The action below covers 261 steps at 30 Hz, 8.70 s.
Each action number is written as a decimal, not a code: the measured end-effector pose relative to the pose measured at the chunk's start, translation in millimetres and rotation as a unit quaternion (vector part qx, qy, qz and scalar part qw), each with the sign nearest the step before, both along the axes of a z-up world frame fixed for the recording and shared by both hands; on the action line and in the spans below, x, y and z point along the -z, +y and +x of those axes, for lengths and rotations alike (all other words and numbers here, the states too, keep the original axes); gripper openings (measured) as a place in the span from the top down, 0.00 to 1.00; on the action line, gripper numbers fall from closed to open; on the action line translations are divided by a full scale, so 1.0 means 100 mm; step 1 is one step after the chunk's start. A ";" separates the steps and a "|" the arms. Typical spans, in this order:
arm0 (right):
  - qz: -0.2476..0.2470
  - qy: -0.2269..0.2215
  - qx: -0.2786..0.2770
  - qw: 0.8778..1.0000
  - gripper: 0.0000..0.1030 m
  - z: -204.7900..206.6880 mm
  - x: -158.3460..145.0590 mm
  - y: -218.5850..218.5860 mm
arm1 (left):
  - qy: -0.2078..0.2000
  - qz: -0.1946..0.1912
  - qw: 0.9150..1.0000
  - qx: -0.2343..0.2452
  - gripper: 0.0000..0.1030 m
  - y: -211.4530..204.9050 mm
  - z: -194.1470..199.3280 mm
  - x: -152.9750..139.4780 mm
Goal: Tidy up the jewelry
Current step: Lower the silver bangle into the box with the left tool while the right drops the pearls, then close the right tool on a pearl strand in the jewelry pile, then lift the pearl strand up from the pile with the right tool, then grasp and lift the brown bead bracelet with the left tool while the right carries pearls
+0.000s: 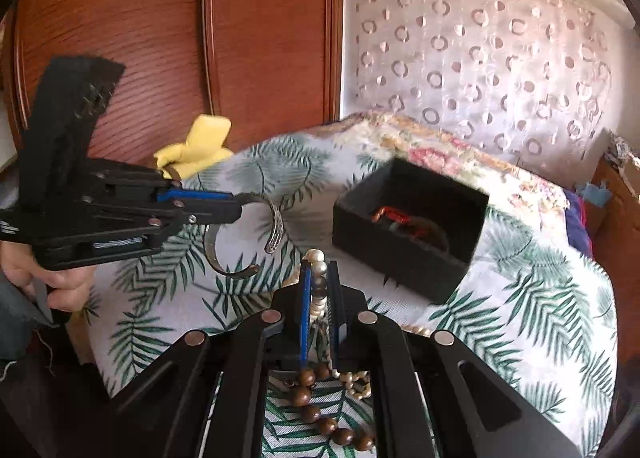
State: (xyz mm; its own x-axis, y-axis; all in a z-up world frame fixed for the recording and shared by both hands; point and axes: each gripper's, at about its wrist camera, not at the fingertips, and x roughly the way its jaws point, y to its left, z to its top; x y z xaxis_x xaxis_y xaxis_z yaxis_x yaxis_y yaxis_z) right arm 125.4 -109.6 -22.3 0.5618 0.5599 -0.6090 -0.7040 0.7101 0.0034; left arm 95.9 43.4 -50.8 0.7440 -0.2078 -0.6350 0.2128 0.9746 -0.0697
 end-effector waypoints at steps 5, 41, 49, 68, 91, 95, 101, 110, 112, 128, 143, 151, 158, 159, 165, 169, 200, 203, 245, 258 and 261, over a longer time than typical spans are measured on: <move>0.012 -0.033 -0.003 0.999 0.92 -0.01 -0.34 -0.07 | -0.013 0.004 1.000 -0.007 0.94 0.04 0.04 -0.13; 0.041 -0.108 0.073 0.991 0.92 0.89 -1.65 -0.32 | -0.053 0.013 0.998 -0.016 0.94 -0.15 0.57 -0.57; 0.039 -0.078 0.083 0.993 0.92 1.02 -1.37 -0.27 | -0.043 0.018 0.999 -0.020 0.94 -0.23 0.74 -0.51; 0.002 0.062 0.083 0.995 0.66 1.23 -0.11 -0.18 | 0.008 0.044 0.999 -0.009 0.93 -0.52 1.21 0.00; 0.011 0.081 0.074 0.994 0.60 0.51 0.33 -0.65 | -0.014 0.021 1.000 0.007 0.40 -0.43 0.76 -0.05; 0.010 0.094 0.076 0.993 0.64 0.55 0.41 -0.65 | -0.027 0.019 0.999 0.007 0.18 -0.40 0.56 0.01; 0.026 0.130 0.077 0.988 0.64 0.67 0.54 -0.67 | -0.021 -0.001 1.000 0.004 0.12 -0.29 0.32 0.10; 0.044 0.174 0.078 0.981 0.69 0.76 0.68 -0.68 | -0.012 -0.019 1.000 0.005 0.11 -0.18 0.12 0.18; 0.051 0.181 0.074 0.979 0.73 0.77 0.69 -0.68 | -0.010 -0.020 1.000 0.005 0.11 -0.17 0.11 0.20; 0.038 0.176 0.082 0.980 0.76 0.74 0.66 -0.68 | 0.007 -0.024 1.000 0.001 0.11 -0.15 0.08 0.31; 0.047 0.157 0.067 0.984 1.00 0.67 0.58 -0.77 | 0.009 -0.020 1.000 0.002 0.11 -0.14 0.05 0.32; 0.048 0.104 0.062 0.991 1.00 0.53 0.24 -0.75 | 0.011 -0.021 1.000 0.004 0.11 -0.15 0.05 0.34; 0.020 0.107 0.057 0.992 0.98 0.48 0.32 -0.70 | 0.012 -0.023 1.000 0.004 0.11 -0.14 0.03 0.37; 0.019 0.110 0.056 0.992 0.98 0.46 0.35 -0.68 | 0.012 -0.024 1.000 0.004 0.11 -0.13 0.02 0.37; 0.005 0.113 0.046 0.993 0.76 0.26 0.49 -0.53 | 0.014 -0.029 0.999 -0.001 0.11 -0.09 -0.02 0.39; -0.019 0.093 0.052 0.994 0.75 0.23 0.50 -0.45 | 0.014 -0.031 0.999 -0.005 0.11 -0.05 -0.03 0.39; 0.008 -0.032 0.057 0.998 0.95 0.20 -0.48 -0.53 | 0.020 -0.036 0.999 -0.003 0.11 -0.10 -0.03 0.41; 0.017 -0.047 0.061 0.997 0.95 0.18 -0.61 -0.56 | 0.020 -0.036 0.999 -0.003 0.11 -0.09 -0.03 0.41; 0.024 -0.078 0.111 0.990 0.95 0.17 -0.88 -1.01 | 0.096 0.010 0.987 0.129 0.88 -1.13 0.18 0.62; 0.040 -0.102 0.102 0.989 0.95 0.15 -1.15 -0.97 | 0.012 -0.022 0.992 0.121 0.88 -0.90 0.07 -0.06; 0.043 -0.110 0.099 0.988 0.95 0.17 -1.24 -0.96 | -0.012 -0.023 0.993 0.113 0.88 -0.85 0.10 -0.27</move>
State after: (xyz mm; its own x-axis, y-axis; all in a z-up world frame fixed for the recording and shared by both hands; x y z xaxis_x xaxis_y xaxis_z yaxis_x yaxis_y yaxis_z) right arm 142.5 -205.6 101.5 0.7789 0.4698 -0.4155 -0.5414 0.8381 -0.0672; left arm 105.4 -41.5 -24.2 0.6898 -0.4007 -0.6030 0.4287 0.8972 -0.1058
